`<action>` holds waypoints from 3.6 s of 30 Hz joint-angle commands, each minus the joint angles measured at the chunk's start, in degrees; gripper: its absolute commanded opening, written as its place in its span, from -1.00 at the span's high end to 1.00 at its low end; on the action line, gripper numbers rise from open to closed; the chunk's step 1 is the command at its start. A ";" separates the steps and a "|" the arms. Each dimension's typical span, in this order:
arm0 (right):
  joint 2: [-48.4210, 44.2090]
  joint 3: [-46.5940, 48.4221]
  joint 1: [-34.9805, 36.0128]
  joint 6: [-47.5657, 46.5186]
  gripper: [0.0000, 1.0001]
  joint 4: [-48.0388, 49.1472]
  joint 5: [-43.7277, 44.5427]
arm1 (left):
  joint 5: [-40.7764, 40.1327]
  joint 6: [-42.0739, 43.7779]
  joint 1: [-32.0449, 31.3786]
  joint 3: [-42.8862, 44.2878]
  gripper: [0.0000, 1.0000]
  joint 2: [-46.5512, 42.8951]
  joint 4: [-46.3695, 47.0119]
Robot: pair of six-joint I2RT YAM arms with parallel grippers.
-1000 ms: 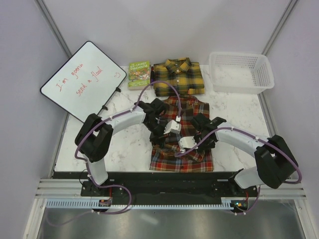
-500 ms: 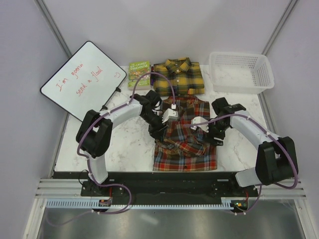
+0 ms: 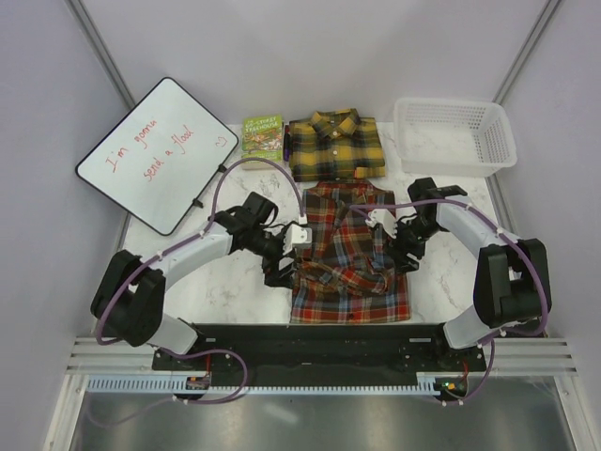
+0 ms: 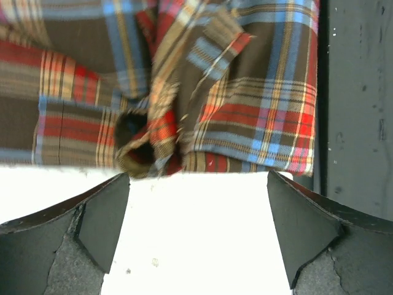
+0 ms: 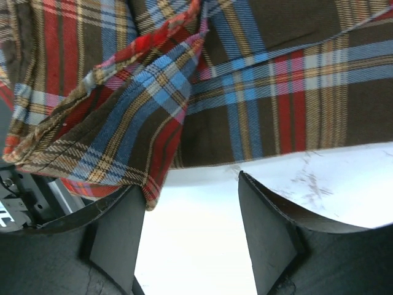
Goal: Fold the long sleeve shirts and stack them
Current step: Fold the shirt
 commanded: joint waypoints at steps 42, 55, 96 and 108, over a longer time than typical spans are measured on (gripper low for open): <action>-8.56 -9.48 6.34 -4.36 -0.93 9.32 -3.03 | -4.99 -10.37 -4.58 2.01 -0.31 8.44 11.30; -7.92 -6.66 7.22 2.58 0.71 13.62 -4.70 | -2.88 -9.84 -4.58 5.00 0.96 5.29 5.85; -3.01 11.01 -4.90 23.84 -0.43 10.81 -1.36 | -6.66 -19.15 9.04 18.73 0.01 8.64 1.54; -14.69 -2.60 -2.55 19.47 0.28 4.66 -10.94 | 2.39 -23.46 7.47 2.38 -0.21 -8.69 8.74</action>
